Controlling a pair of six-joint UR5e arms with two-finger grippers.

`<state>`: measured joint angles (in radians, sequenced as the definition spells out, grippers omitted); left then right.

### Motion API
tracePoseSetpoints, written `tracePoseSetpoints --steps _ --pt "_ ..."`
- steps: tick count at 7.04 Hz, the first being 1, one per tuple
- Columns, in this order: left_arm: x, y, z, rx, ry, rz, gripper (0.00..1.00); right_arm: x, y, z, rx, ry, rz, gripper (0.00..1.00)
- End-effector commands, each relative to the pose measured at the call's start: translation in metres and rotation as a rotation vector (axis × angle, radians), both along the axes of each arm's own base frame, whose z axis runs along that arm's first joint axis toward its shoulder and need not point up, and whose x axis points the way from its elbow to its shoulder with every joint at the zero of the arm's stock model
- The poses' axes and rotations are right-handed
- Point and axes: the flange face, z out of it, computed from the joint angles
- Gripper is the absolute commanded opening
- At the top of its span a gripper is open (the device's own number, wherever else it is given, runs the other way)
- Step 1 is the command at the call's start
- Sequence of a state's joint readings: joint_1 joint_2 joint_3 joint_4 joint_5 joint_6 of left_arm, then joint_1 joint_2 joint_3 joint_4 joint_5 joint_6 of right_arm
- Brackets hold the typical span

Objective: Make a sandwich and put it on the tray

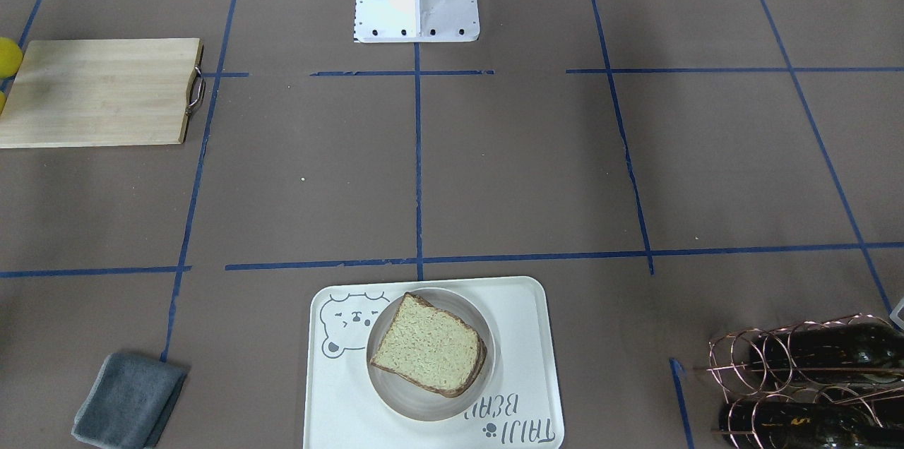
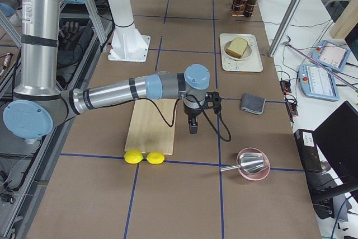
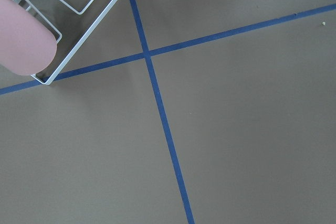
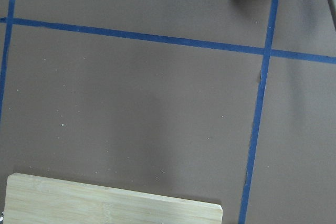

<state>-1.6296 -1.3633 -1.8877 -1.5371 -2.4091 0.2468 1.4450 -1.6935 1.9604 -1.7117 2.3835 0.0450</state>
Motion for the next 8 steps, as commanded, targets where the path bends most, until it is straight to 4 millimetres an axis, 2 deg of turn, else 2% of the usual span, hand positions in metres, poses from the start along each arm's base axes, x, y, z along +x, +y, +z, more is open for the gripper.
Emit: tracePoseSetpoints --steps 1,2,3,4,5,6,7,8 --pt "-0.003 0.023 0.015 -0.032 -0.002 -0.005 1.00 -0.012 0.006 -0.014 0.025 -0.008 -0.030 1.00" --pt "-0.003 0.032 0.025 -0.059 0.003 -0.010 1.00 -0.012 0.007 -0.030 0.050 -0.018 -0.024 1.00" --pt "-0.002 0.032 0.032 -0.069 0.003 -0.006 1.00 -0.012 0.005 -0.031 0.048 -0.015 -0.018 1.00" --pt "-0.002 0.035 0.049 -0.104 0.010 -0.007 1.00 -0.012 0.003 -0.027 0.045 -0.002 -0.017 1.00" --pt "-0.002 0.029 0.054 -0.111 -0.003 -0.003 1.00 -0.012 0.002 -0.029 0.046 -0.006 -0.017 1.00" --pt "-0.003 0.000 0.041 -0.080 -0.007 -0.001 1.00 -0.011 0.007 -0.023 0.032 -0.007 -0.016 1.00" --pt "-0.003 -0.010 0.038 -0.089 -0.009 0.001 1.00 -0.009 0.010 -0.020 0.026 0.003 -0.011 1.00" --pt "-0.002 -0.025 0.050 -0.105 -0.018 0.009 1.00 -0.004 0.015 -0.012 0.011 0.009 -0.004 1.00"
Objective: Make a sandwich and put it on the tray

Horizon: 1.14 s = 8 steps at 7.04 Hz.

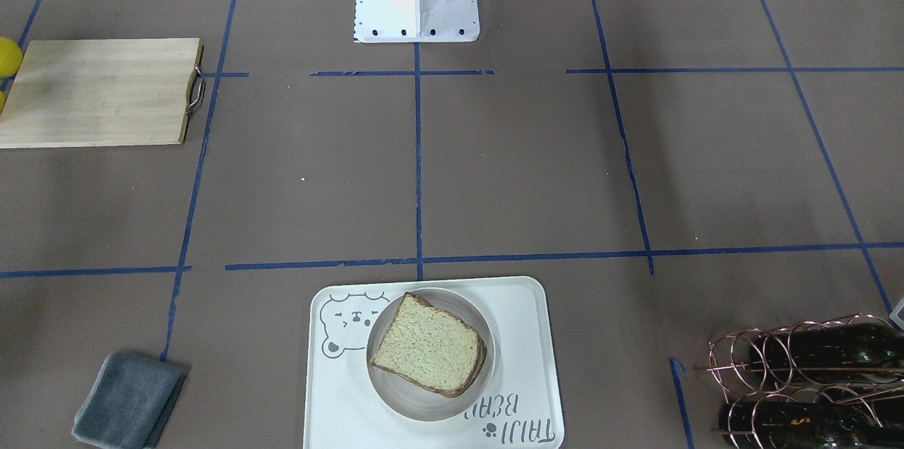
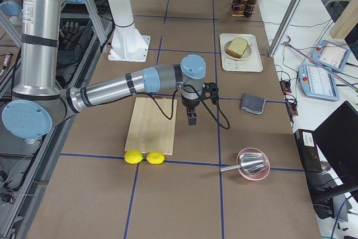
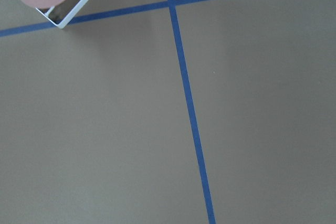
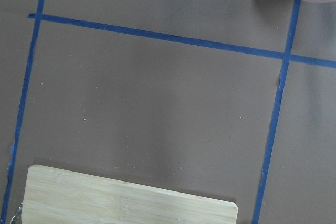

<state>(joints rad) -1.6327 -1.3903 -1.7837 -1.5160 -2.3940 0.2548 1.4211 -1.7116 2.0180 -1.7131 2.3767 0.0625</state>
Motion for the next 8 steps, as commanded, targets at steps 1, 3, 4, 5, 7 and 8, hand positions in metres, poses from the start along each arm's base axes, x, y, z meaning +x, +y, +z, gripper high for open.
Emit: tracePoseSetpoints --steps 1,3,4,5,7,8 --pt "-0.003 -0.023 0.015 -0.028 -0.056 0.009 1.00 0.004 0.006 0.010 -0.021 0.007 0.007 1.00" --pt "-0.004 -0.020 0.012 -0.026 -0.084 0.005 1.00 0.005 0.010 0.018 -0.035 0.010 0.007 1.00" --pt "-0.003 -0.021 0.007 -0.020 -0.083 0.006 1.00 0.005 0.009 0.024 -0.045 0.012 0.007 1.00" --pt "-0.002 -0.021 0.006 -0.040 -0.074 0.006 1.00 0.005 0.009 0.032 -0.057 0.014 0.005 1.00" --pt "-0.002 -0.017 -0.004 -0.084 -0.064 0.009 1.00 0.005 0.011 0.054 -0.089 0.021 -0.006 1.00" --pt "-0.001 -0.024 -0.014 -0.066 -0.061 0.008 1.00 0.008 0.027 0.065 -0.106 0.021 -0.012 1.00"
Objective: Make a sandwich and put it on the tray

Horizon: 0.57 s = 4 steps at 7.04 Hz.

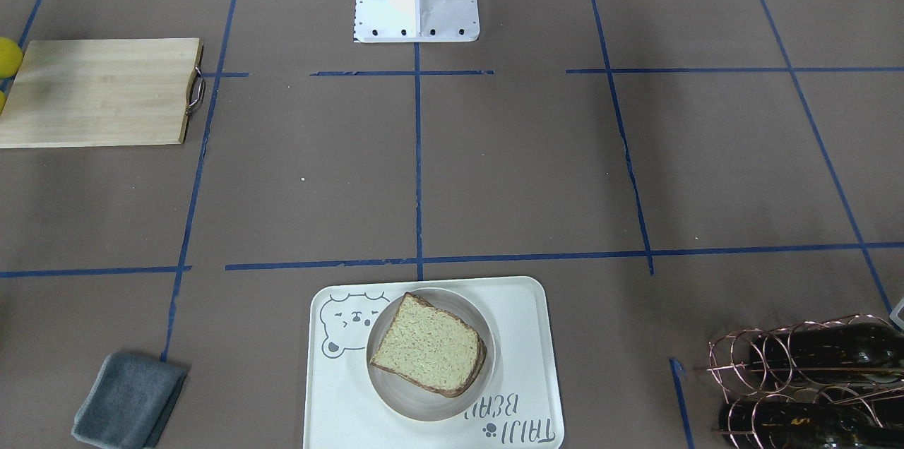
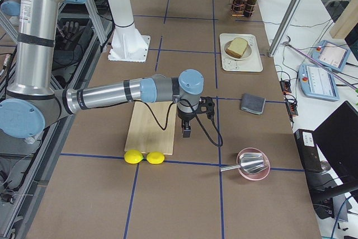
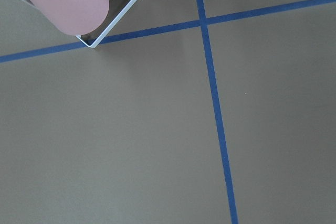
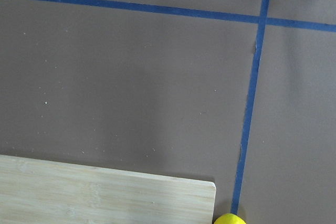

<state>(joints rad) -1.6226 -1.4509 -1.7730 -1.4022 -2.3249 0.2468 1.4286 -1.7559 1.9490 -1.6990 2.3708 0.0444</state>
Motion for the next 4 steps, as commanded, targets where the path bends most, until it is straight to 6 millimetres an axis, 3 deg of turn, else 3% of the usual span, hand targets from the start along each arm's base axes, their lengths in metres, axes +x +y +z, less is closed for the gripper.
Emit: tracePoseSetpoints --steps 1,2,4 --pt "0.001 -0.018 -0.016 0.016 0.021 -0.003 1.00 0.002 0.013 0.020 -0.018 0.001 -0.008 1.00" --pt "0.002 -0.017 0.000 0.001 0.028 0.001 1.00 0.002 0.013 0.018 -0.015 -0.003 -0.008 1.00" --pt "0.007 -0.023 -0.007 -0.001 0.070 -0.035 1.00 0.002 0.013 0.021 -0.022 -0.002 -0.007 1.00"
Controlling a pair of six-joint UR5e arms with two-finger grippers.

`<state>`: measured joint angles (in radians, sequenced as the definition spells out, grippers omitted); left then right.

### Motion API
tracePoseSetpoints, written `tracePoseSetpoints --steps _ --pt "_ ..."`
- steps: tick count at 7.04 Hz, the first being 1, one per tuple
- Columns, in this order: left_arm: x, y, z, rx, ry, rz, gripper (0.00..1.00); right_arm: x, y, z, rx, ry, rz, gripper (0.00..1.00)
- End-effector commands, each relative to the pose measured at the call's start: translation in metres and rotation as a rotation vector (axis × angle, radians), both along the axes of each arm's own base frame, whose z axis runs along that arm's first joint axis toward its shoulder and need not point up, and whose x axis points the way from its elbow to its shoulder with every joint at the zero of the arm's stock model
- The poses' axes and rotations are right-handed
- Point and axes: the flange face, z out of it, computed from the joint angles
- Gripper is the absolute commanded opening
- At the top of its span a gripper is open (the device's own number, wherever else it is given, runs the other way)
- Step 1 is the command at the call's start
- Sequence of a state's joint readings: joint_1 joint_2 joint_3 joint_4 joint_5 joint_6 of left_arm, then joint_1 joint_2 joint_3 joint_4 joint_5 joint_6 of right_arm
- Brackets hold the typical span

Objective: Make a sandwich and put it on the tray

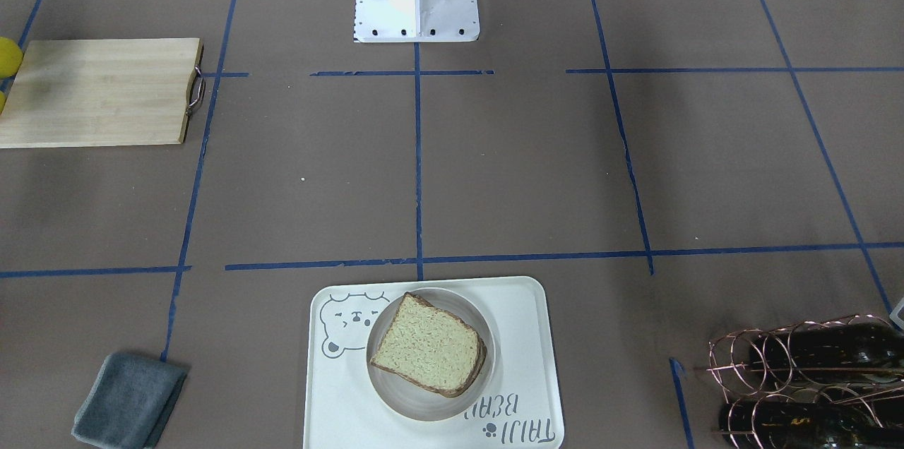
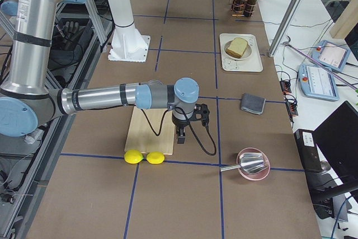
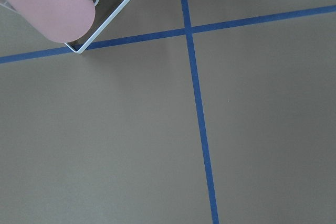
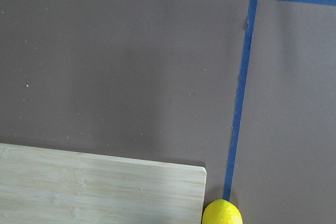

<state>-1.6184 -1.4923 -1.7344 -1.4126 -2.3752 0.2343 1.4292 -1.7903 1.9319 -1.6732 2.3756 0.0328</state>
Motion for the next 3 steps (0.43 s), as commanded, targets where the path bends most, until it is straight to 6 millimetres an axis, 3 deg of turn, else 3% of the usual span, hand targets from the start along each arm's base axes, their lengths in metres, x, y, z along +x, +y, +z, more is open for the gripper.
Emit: tracePoseSetpoints --steps 1,3 --pt "0.0015 -0.0062 -0.0043 0.020 0.012 -0.045 1.00 -0.0005 0.0004 0.0012 -0.004 -0.002 0.002 1.00" --pt "0.0016 -0.0091 -0.0057 0.036 0.006 -0.041 1.00 0.0000 -0.0002 -0.0002 0.001 -0.002 0.001 1.00"
